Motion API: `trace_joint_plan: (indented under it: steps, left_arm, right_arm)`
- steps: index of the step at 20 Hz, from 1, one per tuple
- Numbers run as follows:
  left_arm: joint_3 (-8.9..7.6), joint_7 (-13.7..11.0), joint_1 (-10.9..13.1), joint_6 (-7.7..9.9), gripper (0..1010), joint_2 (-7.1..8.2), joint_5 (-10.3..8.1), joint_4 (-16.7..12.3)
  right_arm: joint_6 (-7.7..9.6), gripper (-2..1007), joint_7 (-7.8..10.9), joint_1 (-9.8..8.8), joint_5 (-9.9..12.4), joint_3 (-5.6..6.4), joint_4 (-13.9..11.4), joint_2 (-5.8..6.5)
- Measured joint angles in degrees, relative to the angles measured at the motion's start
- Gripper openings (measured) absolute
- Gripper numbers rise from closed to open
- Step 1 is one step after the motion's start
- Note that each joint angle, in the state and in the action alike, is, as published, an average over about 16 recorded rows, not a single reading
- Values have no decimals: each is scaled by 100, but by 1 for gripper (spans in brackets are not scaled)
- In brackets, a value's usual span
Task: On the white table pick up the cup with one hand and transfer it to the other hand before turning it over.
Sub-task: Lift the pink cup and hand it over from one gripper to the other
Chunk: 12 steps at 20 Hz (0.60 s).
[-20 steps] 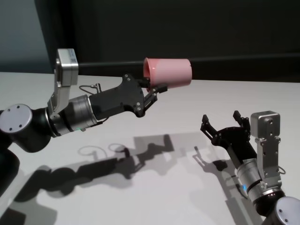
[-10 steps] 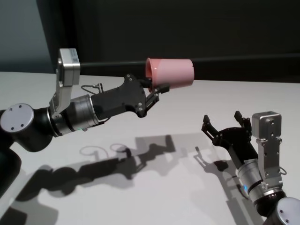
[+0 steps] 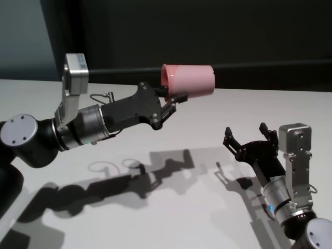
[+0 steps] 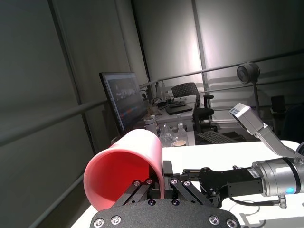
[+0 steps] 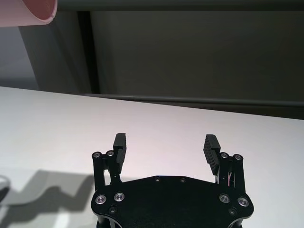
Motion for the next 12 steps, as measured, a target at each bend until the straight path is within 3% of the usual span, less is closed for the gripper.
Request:
trace_joint_plan:
  steps: [12]
  left_arm:
    - [-5,-8,-4,4,52,-4,-6,5]
  right_arm:
    - [-2,1002,39,-11,19,35,-1,-17]
